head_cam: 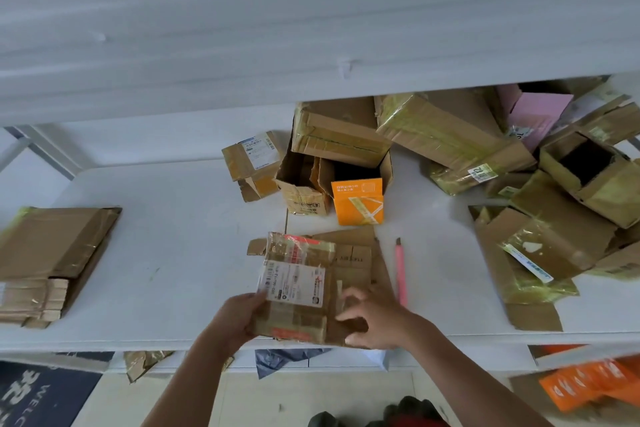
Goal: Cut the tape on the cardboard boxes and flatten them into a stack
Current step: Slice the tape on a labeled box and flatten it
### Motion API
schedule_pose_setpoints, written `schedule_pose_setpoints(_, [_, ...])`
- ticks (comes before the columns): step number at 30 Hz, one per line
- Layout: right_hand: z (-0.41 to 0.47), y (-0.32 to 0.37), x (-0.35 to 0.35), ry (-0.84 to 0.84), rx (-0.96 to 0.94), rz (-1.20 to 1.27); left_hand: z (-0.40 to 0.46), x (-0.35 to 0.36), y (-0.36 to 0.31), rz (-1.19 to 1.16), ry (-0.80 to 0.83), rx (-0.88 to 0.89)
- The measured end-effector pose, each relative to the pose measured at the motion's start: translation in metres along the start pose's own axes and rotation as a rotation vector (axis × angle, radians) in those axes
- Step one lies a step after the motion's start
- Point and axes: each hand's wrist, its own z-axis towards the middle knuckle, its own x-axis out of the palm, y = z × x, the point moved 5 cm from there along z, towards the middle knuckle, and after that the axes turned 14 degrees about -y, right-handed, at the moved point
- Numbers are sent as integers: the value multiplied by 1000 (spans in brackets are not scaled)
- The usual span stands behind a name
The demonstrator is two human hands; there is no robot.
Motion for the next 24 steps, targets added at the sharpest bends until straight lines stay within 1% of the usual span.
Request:
schedule_pose_setpoints(2, [1,2,1,44,47,10,9,-1,9,87,-96,51])
schedule_pose_setpoints(3, [2,1,0,32,83,66,11,-1,10,101,-136,69])
schedule_pose_setpoints(4, [3,1,-3,-21,108,135,12,-1,10,94,-156,79])
schedule_pose_setpoints(5, [5,0,-7,-120,118,178,12,0,9,65,-152,75])
schedule_pose_setpoints(8, [5,-6,-26,-569,113,41,13,2,6,-97,-66,37])
schedule_pose_setpoints(9, [5,-7,-30,-677,119,68,14,2,6,-147,-39,23])
schedule_pose_setpoints(10, [6,-6,-33,-731,134,135,14,3,8,-179,-22,6])
schedule_pose_setpoints(14, [13,-4,-44,-786,143,333,15,10,14,-200,10,-39])
schedule_pose_setpoints(17, [22,-12,-51,-771,192,353,12,17,12,-154,-8,-38])
schedule_pose_setpoints(21, [38,-29,-41,-634,274,209,9,30,9,11,-66,39])
schedule_pose_setpoints(22, [41,-34,-37,-597,292,184,11,33,11,89,-76,58])
schedule_pose_setpoints(24, [43,-42,-30,-546,321,188,20,36,18,357,-140,132])
